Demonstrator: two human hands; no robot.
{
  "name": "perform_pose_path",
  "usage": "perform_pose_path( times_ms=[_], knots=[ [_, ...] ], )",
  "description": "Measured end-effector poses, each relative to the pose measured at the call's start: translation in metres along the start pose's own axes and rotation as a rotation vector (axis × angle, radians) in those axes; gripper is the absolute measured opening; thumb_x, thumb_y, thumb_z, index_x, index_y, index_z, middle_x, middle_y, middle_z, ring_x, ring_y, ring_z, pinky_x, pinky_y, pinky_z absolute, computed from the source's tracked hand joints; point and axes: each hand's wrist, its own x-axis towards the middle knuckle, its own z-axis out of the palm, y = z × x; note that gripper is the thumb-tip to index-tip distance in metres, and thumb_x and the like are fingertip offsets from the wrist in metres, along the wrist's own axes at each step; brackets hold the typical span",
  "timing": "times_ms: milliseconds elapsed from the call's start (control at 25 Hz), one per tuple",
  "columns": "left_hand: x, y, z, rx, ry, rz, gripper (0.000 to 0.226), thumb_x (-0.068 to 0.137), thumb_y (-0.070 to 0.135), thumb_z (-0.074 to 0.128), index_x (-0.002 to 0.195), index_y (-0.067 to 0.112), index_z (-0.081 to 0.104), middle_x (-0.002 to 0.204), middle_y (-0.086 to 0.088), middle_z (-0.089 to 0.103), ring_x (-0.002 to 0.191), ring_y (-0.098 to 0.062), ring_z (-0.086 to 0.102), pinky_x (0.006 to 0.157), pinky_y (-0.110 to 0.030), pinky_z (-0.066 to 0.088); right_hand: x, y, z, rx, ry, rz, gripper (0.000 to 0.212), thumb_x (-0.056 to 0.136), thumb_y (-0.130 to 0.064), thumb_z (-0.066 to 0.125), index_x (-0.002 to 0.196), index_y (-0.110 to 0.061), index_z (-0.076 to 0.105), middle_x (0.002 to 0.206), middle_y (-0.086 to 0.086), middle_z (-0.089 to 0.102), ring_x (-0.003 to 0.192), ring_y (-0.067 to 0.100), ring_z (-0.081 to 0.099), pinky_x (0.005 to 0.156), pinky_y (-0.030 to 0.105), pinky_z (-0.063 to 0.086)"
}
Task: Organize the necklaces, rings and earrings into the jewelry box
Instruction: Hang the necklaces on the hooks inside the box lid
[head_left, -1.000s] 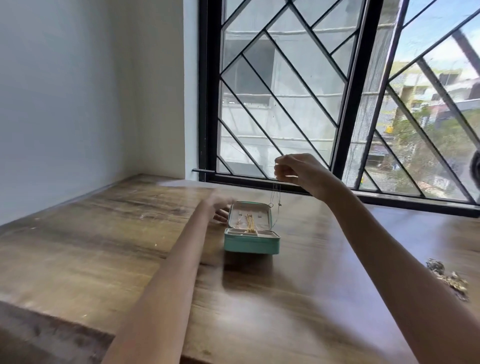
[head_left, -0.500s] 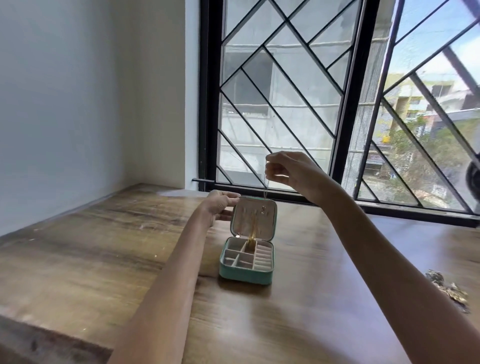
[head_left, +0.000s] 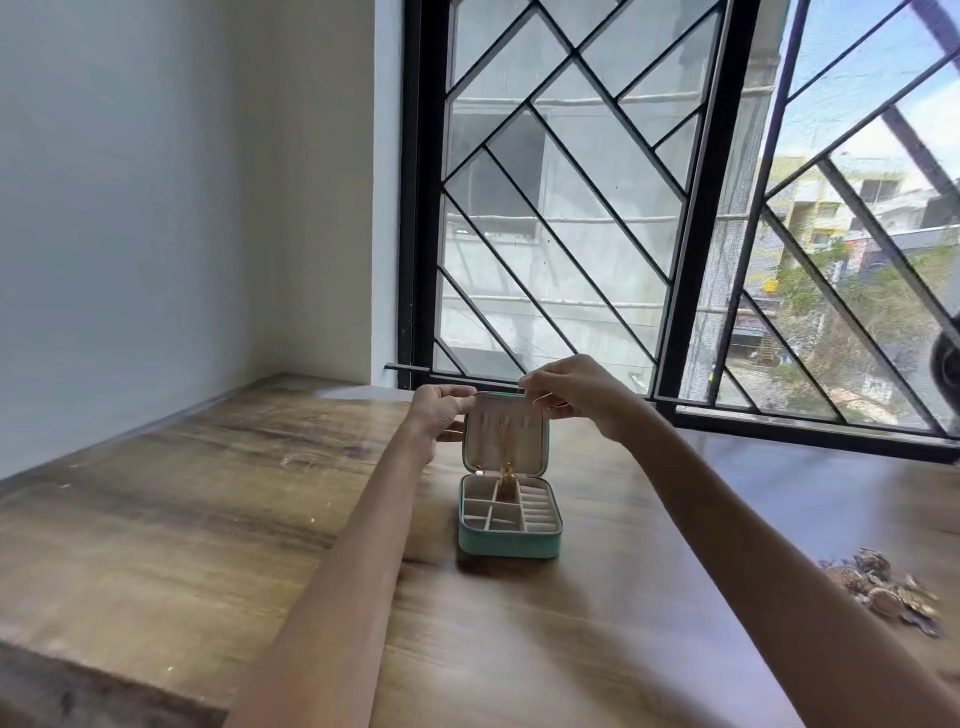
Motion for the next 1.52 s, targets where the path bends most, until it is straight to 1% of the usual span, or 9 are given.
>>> perform_pose_path(
  times_ms=[200,360,480,600,720,880,1080,1320,1520],
  knots=[
    [0.003,-0.001,0.002,0.005,0.012,0.024,0.019,0.084,0.008,0.067,0.102,0.005,0.066,0.093,-0.012,0.063,0.079,-0.016,0.058,0.058,-0.020,0.048,0.007,0.023,0.001,-0.256,0.202,-0.031,0.014,0.082,-0.021,0.068,0.081,-0.009,0.073,0.061,-0.001,0.059,0.059,0.010,0.048,0.054,0.024,0.039],
    [0.001,-0.001,0.002,0.034,0.021,0.036,0.026,0.086,0.006,0.063,0.111,-0.001,0.064,0.093,-0.011,0.061,0.071,-0.007,0.053,0.038,-0.005,0.041,0.009,0.031,0.002,-0.492,0.196,-0.085,0.015,0.081,-0.026,0.069,0.083,-0.014,0.076,0.075,-0.004,0.070,0.069,0.012,0.058,0.065,0.030,0.045],
    [0.002,-0.001,0.002,0.029,0.021,0.031,0.025,0.087,0.007,0.063,0.111,0.000,0.064,0.097,-0.014,0.061,0.071,-0.009,0.054,0.039,-0.008,0.043,0.005,0.018,-0.001,-0.379,0.069,-0.100,0.019,0.081,-0.022,0.068,0.085,-0.005,0.075,0.072,-0.001,0.066,0.067,0.011,0.053,0.058,0.023,0.040],
    [0.001,0.000,0.003,0.026,0.013,0.022,0.023,0.086,0.008,0.064,0.109,0.004,0.065,0.096,-0.013,0.062,0.071,-0.010,0.055,0.042,-0.011,0.046,-0.002,0.002,-0.004,-0.205,0.073,-0.084,0.020,0.084,-0.016,0.060,0.081,0.002,0.068,0.057,-0.006,0.057,0.056,0.007,0.041,0.047,0.016,0.031],
    [0.000,-0.001,0.003,0.037,0.024,0.031,0.024,0.086,0.007,0.063,0.110,0.001,0.064,0.094,-0.011,0.062,0.072,-0.008,0.055,0.053,-0.016,0.047,-0.005,-0.008,-0.005,-0.038,0.065,-0.039,0.015,0.088,-0.015,0.055,0.086,-0.004,0.065,0.070,-0.002,0.067,0.055,0.006,0.046,0.049,0.015,0.035],
    [0.002,-0.001,0.003,0.041,0.024,0.040,0.024,0.087,0.006,0.062,0.110,0.001,0.064,0.085,-0.005,0.062,0.071,-0.006,0.054,0.054,-0.014,0.045,-0.005,-0.009,-0.007,0.013,0.077,-0.024,0.015,0.089,-0.016,0.055,0.079,-0.008,0.060,0.071,0.001,0.062,0.058,0.008,0.046,0.049,0.013,0.038],
    [0.003,-0.003,0.003,0.034,0.023,0.047,0.022,0.087,0.005,0.062,0.109,0.001,0.065,0.085,-0.005,0.062,0.073,-0.009,0.055,0.066,-0.023,0.044,-0.002,-0.003,-0.007,-0.012,0.028,-0.040,0.016,0.089,-0.014,0.058,0.076,-0.006,0.063,0.066,0.000,0.057,0.054,0.007,0.043,0.049,0.014,0.036],
    [0.001,-0.002,0.002,0.007,-0.001,0.034,0.013,0.087,0.008,0.062,0.099,0.010,0.064,0.086,-0.007,0.061,0.071,-0.012,0.056,0.057,-0.023,0.048,0.005,0.020,0.000,-0.239,0.046,-0.040,0.019,0.086,-0.013,0.063,0.087,0.005,0.070,0.054,-0.005,0.057,0.052,0.006,0.044,0.046,0.014,0.034],
    [0.002,-0.002,0.004,0.000,0.002,0.037,0.010,0.087,0.007,0.062,0.096,0.010,0.065,0.085,-0.007,0.061,0.072,-0.012,0.056,0.059,-0.024,0.047,0.008,0.028,0.005,-0.661,0.136,-0.151,0.012,0.081,-0.016,0.064,0.082,-0.014,0.076,0.075,-0.003,0.069,0.066,0.011,0.056,0.057,0.026,0.041]
  ],
)
